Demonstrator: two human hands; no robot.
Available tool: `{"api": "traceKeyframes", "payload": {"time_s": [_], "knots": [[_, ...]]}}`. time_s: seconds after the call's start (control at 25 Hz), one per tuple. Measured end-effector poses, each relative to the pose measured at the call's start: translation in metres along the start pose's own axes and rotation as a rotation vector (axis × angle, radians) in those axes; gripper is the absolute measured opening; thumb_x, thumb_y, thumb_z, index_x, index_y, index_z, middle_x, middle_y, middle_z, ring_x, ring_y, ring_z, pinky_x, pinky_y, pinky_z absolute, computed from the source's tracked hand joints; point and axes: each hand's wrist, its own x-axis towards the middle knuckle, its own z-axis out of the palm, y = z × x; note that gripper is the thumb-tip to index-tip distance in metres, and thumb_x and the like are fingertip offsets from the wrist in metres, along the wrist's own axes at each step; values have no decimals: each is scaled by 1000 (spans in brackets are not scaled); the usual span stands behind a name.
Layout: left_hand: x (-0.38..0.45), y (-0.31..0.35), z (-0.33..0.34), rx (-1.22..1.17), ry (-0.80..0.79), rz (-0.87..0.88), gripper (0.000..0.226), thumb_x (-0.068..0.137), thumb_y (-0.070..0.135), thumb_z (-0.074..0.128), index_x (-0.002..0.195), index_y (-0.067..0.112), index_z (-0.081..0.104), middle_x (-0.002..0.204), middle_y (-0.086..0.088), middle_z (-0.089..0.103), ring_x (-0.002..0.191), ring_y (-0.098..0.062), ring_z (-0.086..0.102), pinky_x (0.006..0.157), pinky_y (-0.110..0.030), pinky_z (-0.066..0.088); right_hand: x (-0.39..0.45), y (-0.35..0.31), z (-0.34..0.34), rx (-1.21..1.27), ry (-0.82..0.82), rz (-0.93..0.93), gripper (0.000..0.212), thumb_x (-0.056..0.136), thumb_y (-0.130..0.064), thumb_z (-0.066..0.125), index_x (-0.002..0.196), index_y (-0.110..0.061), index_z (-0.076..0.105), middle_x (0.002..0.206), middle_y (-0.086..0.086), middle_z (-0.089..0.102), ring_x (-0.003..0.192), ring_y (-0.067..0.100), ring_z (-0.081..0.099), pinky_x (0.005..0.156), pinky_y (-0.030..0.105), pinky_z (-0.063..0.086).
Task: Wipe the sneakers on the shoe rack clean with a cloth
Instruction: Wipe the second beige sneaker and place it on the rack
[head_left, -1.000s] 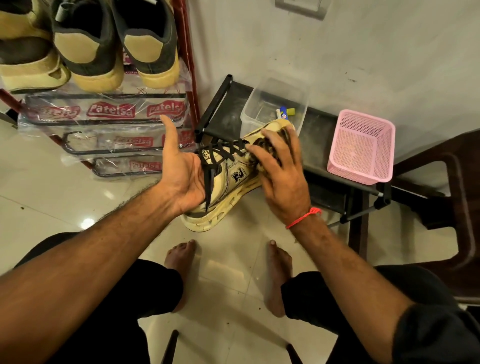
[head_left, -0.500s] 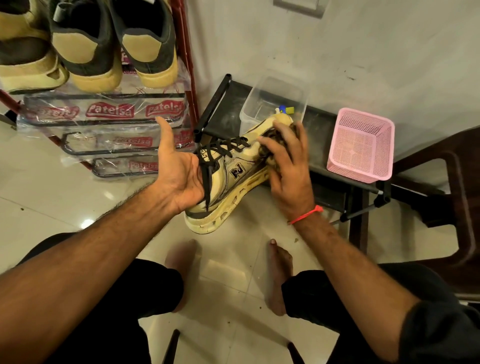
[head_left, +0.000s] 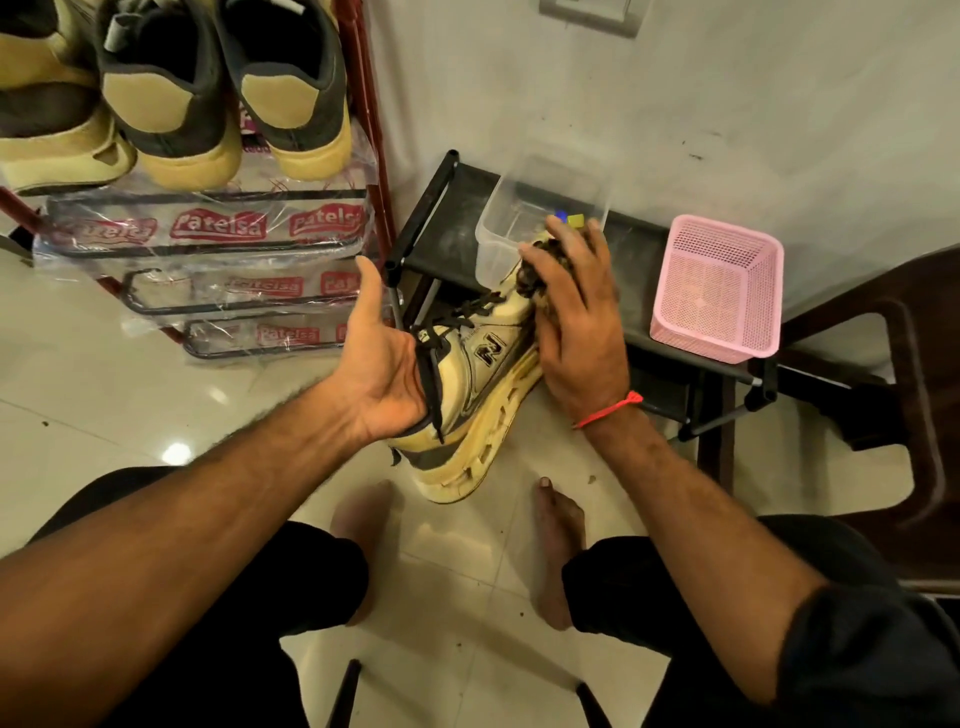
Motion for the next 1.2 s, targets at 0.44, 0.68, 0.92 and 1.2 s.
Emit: {"api": "traceKeyframes", "payload": {"time_s": [0.44, 0.68, 0.92, 1.2], "knots": [[2, 15, -9, -102, 23, 186, 114, 78, 93, 35, 139, -1, 57, 149, -21, 51, 139, -33, 50, 113, -48, 43, -40, -75, 17, 219, -141, 150, 53, 93, -2, 46, 145, -6, 49, 160, 19, 28, 152, 42, 15, 121, 53, 26], [-2, 20, -7, -100, 6, 296, 107, 86, 89, 23, 118, 0, 74, 132, -21, 66, 125, -34, 63, 103, -48, 52, -45, -80, 14, 174, -178, -113, 40, 107, -14, 35, 140, -4, 56, 155, 23, 37, 149, 46, 20, 122, 47, 26], [-5, -16, 11, 48, -1, 78, 116, 75, 96, 35, 132, -2, 63, 134, -24, 63, 117, -37, 66, 96, -47, 57, 13, -9, -1, 18, -8, 217, 51, 96, -2, 49, 146, -13, 49, 157, 14, 37, 150, 40, 22, 120, 53, 30], [0, -3, 1, 77, 40, 140, 123, 72, 99, 32, 141, 0, 57, 144, -20, 55, 120, -34, 61, 104, -43, 51, -19, -36, 13, 166, -94, 245, 52, 94, 0, 48, 145, -10, 50, 161, 11, 32, 153, 36, 15, 123, 52, 23]]}}
